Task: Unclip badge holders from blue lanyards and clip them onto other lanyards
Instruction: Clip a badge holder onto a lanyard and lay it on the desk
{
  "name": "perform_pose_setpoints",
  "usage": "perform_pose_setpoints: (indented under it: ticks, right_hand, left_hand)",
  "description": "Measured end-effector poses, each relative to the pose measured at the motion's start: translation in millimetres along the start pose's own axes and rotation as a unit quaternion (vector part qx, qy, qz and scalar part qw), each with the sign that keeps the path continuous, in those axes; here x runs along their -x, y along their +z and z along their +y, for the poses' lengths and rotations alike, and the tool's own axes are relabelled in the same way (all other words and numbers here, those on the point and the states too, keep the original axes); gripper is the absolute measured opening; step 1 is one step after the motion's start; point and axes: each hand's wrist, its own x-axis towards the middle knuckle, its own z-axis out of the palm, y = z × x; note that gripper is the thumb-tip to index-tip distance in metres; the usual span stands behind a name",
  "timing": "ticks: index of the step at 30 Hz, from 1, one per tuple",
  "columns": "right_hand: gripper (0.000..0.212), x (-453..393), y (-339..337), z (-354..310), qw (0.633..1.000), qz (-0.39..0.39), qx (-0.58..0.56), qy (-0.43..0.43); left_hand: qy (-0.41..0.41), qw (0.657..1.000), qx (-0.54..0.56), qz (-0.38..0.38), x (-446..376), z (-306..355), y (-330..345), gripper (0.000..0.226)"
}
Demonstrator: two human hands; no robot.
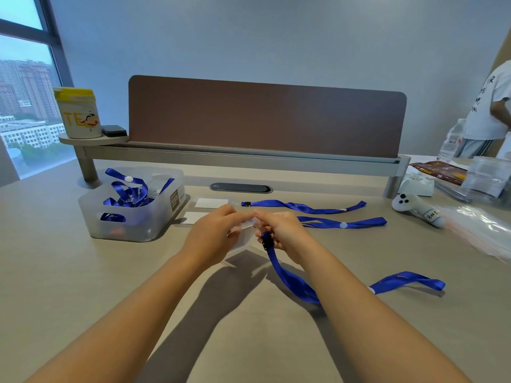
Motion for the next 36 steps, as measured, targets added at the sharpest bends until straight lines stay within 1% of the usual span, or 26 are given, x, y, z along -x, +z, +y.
perform_pose_setpoints:
  ticks: [4,8,11,14,16,18,20,23,31,36]
  right_hand:
    - [0.017,-2,-1,2,1.000,-0.023,0.017,-0.001]
    - [0.013,-4,-5,4,0.998,-0.067,0.002,-0.017]
    - [0.012,-3,-8,7,0.995,-0.080,0.052,-0.041]
    - [0.014,-4,-9,10,0.989,-0.077,0.108,-0.062]
    - [0.008,-4,-8,11,0.987,-0.072,0.130,-0.067]
    - [0.016,-5,-8,11,0.985,-0.065,0.145,-0.074]
    - [0.020,-4,-8,12,0.983,-0.060,0.153,-0.079]
    - [0.021,-3,-8,13,0.982,-0.055,0.160,-0.079]
    - [0.023,-2,-5,10,0.982,-0.041,0.160,-0.088]
    - [0.025,-3,-5,12,0.980,-0.029,0.177,-0.088]
  left_hand:
    - [-0.016,1.000,0.005,-0.014,0,-2,1,0.041]
    - [-0.053,0.995,0.079,-0.024,-2,-2,2,0.034]
    - [-0.073,0.989,0.129,-0.017,-2,-2,3,0.033]
    - [-0.093,0.985,0.143,-0.012,-5,-3,4,0.029]
    - [-0.095,0.987,0.131,-0.021,-6,-2,6,0.027]
    - [-0.094,0.988,0.119,-0.031,-7,-1,7,0.027]
    - [-0.102,0.987,0.116,-0.039,-6,0,7,0.028]
    - [-0.116,0.986,0.110,-0.044,-6,1,9,0.026]
    - [-0.144,0.981,0.131,-0.024,-10,4,15,0.019]
    - [-0.136,0.981,0.132,-0.051,-12,3,12,0.022]
